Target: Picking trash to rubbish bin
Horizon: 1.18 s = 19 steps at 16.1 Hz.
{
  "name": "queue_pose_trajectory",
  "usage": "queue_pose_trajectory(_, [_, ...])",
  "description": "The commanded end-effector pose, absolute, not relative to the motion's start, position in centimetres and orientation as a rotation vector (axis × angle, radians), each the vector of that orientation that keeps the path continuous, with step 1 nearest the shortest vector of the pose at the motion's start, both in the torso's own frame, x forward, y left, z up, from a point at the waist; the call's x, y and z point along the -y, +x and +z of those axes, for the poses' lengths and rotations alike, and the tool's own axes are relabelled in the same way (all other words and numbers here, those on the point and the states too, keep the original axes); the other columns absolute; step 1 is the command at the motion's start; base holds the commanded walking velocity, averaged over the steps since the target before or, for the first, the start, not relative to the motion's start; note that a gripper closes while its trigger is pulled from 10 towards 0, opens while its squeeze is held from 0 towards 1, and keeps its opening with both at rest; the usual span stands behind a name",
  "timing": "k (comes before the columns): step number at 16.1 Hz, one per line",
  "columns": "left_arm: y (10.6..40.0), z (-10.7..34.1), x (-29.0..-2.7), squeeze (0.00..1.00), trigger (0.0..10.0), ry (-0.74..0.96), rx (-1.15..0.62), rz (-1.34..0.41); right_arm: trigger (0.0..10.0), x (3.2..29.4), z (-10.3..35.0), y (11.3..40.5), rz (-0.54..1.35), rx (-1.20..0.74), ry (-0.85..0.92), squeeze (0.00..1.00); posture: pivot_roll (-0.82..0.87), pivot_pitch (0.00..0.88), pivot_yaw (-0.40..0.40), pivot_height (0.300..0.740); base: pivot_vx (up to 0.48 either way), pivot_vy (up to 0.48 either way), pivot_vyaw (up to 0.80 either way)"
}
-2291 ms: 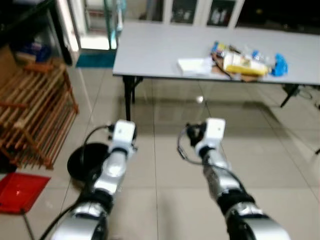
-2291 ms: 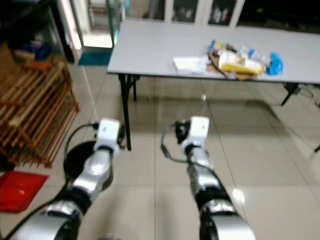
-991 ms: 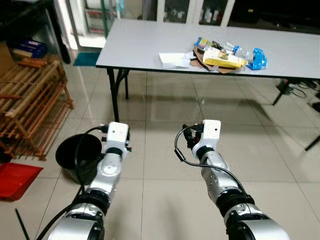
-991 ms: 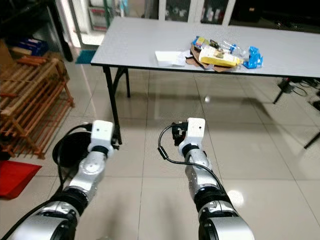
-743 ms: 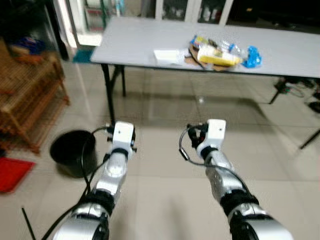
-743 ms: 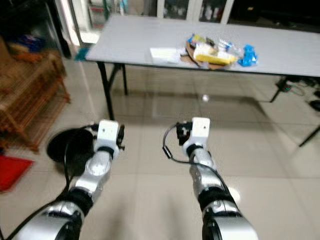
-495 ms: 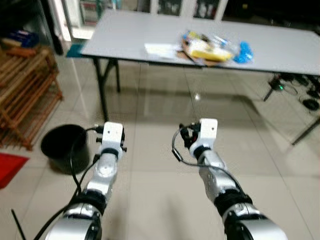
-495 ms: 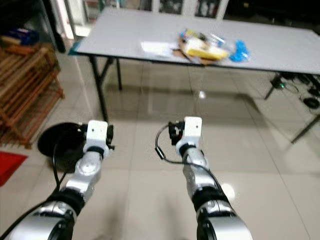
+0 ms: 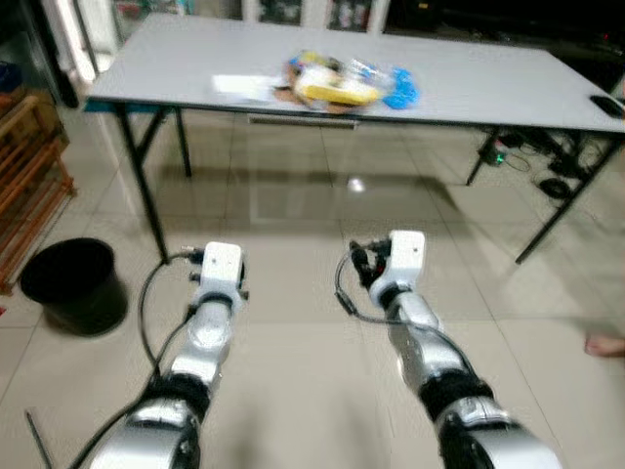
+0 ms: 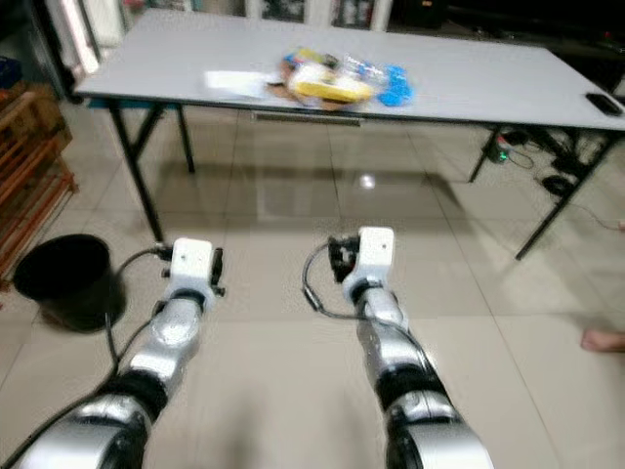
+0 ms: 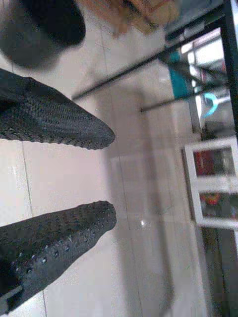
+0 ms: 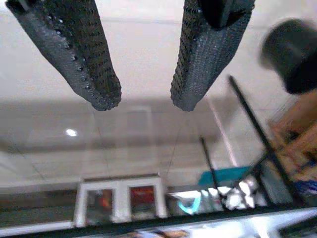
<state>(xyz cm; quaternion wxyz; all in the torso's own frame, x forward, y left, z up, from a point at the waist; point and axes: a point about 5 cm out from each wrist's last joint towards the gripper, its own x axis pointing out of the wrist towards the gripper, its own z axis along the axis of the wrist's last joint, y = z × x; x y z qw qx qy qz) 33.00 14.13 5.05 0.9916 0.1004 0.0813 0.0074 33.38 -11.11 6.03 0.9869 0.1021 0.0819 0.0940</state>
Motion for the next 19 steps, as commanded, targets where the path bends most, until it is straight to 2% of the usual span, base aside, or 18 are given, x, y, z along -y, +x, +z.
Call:
queue_pose_trajectory(1, [33.3,5.4,-14.2,0.0,10.0,0.211,-0.159,0.02,10.0,11.1,6.4,33.6,0.191,-0.156,0.201,0.0,-0.03,0.026,-0.089,0.74,0.0,0.0,0.0])
queue_pose_trajectory(8, [34.0,7.0,-13.5,0.0,10.0,0.142,-0.077,0.009,10.0,11.1,6.4,33.6,0.192,-0.16,0.207,0.0,-0.03,0.026,-0.09,0.74,0.0,0.0,0.0])
queue_pose_trajectory(13, [35.3,10.5,-13.8,0.0,10.0,0.098,0.082,0.034,10.0,11.8,11.7,35.8,0.177,0.066,0.244,0.0,-0.03,0.025,-0.093,0.74,0.0,0.0,0.0])
queue_pose_trajectory(15, [35.7,12.2,-13.8,0.0,10.0,0.167,0.171,0.041,10.0,12.1,14.6,36.6,0.164,0.167,0.239,0.0,-0.03,0.027,-0.095,0.74,0.0,0.0,0.0])
queue_pose_trajectory(17, [36.1,14.9,-13.5,0.0,10.0,0.206,0.271,0.033,10.0,12.4,17.4,37.1,0.148,0.261,0.246,0.0,-0.04,0.028,-0.092,0.74,0.397,0.0,0.0])
queue_pose_trajectory(19, [36.2,15.6,-13.3,0.0,10.0,0.204,0.287,0.023,10.0,12.0,17.8,36.9,0.16,0.272,0.245,0.0,-0.03,0.029,-0.089,0.74,0.48,0.0,0.0])
